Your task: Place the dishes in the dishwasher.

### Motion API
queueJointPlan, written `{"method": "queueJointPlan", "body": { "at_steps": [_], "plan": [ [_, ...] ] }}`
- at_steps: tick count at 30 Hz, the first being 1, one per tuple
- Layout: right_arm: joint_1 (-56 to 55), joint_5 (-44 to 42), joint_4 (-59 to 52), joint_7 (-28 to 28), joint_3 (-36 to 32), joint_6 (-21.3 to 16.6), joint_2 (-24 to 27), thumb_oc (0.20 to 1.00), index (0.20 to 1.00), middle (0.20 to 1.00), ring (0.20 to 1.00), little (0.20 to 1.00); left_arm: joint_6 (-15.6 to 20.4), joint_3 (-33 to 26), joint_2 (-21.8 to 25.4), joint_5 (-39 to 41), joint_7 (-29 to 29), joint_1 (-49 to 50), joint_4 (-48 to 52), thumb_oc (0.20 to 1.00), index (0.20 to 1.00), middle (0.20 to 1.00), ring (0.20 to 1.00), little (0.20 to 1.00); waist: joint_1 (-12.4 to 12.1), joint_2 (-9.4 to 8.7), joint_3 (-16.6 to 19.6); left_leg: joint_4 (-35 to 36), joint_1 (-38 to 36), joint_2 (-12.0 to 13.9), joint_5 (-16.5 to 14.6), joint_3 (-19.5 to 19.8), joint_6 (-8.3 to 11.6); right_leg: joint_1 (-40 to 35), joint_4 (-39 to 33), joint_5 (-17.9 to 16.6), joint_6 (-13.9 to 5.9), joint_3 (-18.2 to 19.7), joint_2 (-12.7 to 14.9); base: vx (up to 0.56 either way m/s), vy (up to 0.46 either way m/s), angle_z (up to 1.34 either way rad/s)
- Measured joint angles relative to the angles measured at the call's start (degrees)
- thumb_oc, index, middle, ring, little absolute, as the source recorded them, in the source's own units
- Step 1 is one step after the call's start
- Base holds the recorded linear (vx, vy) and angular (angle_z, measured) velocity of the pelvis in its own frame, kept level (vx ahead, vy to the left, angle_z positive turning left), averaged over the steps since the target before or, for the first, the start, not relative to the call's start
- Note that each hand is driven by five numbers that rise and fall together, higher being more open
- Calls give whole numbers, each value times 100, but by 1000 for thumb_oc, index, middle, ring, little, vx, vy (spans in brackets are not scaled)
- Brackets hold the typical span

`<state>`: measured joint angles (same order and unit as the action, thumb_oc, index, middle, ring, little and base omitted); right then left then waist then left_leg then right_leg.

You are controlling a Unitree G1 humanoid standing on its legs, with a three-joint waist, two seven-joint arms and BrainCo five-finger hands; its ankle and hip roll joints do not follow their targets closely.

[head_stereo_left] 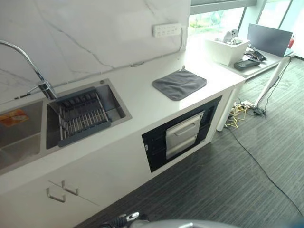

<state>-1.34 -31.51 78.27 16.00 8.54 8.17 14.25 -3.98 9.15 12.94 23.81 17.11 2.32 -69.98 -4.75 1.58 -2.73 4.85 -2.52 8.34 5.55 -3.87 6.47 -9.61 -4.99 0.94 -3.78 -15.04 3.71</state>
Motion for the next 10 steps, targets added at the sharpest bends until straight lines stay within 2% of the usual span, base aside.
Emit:
{"method": "queueJointPlan", "body": {
  "at_steps": [8, 10],
  "plan": [
    [-50, 4, 0, 34, -8, -30, 6, 1000, 1000, 1000, 1000, 1000, -58, 21, -3, -12, 63, 5, -4, 1000, 1000, 1000, 1000, 1000, 32, 16, 5, -2, -23, 0, -1, -8, -1, 0, 4, 0, -2, 32, 4, 26, 2, -2],
    [-45, 4, 1, 51, -10, -30, 19, 1000, 1000, 1000, 1000, 1000, -75, 184, 22, -11, 70, -12, -4, 1000, 1000, 1000, 1000, 1000, 68, 34, 5, -1, -27, 0, -2, -14, -2, 0, 2, 0, -1, 36, 6, 0, 0, 0]
  ]
}}
